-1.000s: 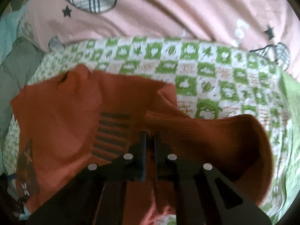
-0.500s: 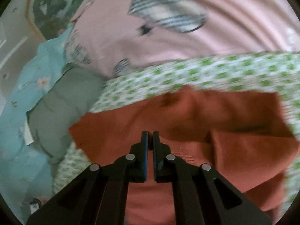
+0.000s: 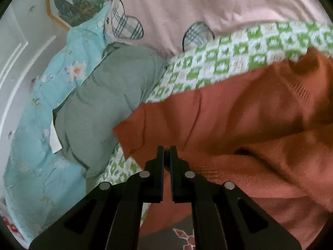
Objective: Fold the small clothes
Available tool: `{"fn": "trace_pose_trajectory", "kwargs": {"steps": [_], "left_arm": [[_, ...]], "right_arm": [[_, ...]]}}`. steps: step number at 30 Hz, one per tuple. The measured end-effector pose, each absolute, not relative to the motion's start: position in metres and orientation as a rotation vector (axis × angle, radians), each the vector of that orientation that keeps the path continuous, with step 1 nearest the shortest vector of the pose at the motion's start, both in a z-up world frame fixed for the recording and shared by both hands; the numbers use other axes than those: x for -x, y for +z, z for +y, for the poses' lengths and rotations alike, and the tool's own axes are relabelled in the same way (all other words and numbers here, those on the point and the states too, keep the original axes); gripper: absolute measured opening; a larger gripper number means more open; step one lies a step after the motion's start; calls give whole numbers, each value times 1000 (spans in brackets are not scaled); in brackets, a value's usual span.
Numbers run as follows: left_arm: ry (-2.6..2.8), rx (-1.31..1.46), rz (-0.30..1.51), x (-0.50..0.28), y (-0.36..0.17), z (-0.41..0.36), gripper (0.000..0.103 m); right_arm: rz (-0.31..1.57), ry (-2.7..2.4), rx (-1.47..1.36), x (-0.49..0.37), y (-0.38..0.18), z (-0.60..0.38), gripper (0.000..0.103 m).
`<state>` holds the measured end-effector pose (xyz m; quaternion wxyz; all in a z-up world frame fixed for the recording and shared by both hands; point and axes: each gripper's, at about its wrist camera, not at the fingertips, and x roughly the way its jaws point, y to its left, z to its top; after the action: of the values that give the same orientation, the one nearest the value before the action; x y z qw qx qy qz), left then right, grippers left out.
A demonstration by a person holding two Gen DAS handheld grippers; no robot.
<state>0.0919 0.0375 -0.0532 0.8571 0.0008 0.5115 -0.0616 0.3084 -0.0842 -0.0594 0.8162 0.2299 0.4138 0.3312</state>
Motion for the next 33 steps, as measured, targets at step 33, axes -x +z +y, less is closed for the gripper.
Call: {"fn": "trace_pose_trajectory", "kwargs": {"steps": [33], "left_arm": [[-509,409,1086,-245,-61,-35,98]], "right_arm": [[688,-96,-891,-186,-109,-429,33]]}}
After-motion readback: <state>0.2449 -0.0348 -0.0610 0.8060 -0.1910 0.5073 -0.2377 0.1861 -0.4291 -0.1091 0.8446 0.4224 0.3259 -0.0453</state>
